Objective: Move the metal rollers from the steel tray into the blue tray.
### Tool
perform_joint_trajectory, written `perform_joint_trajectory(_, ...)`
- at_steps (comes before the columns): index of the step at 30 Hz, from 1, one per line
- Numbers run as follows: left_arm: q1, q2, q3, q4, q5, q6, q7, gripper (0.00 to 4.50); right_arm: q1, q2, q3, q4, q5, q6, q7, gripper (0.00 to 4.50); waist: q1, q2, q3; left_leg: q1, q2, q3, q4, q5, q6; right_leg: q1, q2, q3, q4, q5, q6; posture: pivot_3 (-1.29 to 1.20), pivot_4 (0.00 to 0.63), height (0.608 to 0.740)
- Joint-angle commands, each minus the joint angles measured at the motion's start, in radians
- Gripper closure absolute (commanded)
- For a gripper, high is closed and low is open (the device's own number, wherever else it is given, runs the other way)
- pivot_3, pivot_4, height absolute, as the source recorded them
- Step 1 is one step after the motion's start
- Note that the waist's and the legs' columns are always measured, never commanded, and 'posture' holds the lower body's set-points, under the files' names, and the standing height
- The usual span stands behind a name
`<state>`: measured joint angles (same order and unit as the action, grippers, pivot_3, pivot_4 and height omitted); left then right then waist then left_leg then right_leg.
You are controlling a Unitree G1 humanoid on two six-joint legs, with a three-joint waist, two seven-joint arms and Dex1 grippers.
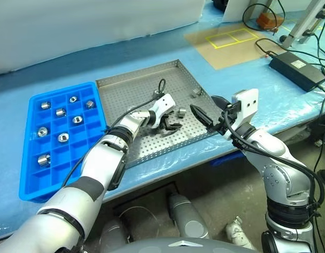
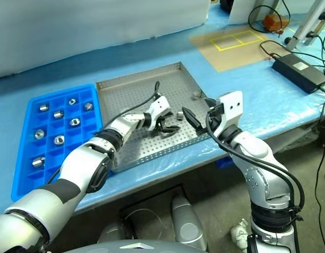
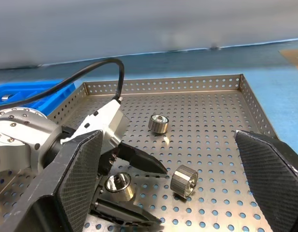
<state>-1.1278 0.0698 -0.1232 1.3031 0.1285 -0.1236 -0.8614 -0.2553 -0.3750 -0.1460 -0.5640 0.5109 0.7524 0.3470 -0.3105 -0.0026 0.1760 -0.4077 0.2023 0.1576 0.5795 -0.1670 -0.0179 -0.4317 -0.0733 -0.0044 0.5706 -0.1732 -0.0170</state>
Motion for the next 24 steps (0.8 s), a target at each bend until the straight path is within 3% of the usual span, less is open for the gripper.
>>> perform_joint_trajectory(1,-0.012,0.027,0.029,-0.024,-0.021,-0.004,-0.015,0.42,-0.011,-0.01,-0.008,-0.025,0.015,-0.016,0.004,0.0,-0.005,0.0,0.0,0.0,0.0,0.0,0.0,0.0,0.0,0.0,0.0,0.0,0.0,0.0,0.0,-0.83,0.15,0.74)
perform_joint_trajectory(12,0.01,0.056,0.042,-0.052,-0.029,0.013,-0.102,0.42,-0.046,-0.013,0.019,0.028,0.007,-0.038,0.029,0.0,-0.005,0.0,0.0,0.0,-0.001,0.0,0.0,-0.001,0.002,0.001,-0.001,-0.001,0.0,0.002,-0.003,-0.79,0.15,0.74)
perform_joint_trajectory(24,0.023,0.155,0.06,-0.089,-0.051,0.022,-0.185,0.42,-0.055,-0.018,0.033,0.047,0.004,-0.043,0.044,0.0,-0.004,0.0,0.0,0.0,0.0,0.0,0.0,-0.001,0.002,0.002,-0.001,-0.002,0.0,0.002,-0.004,-0.76,0.15,0.74)
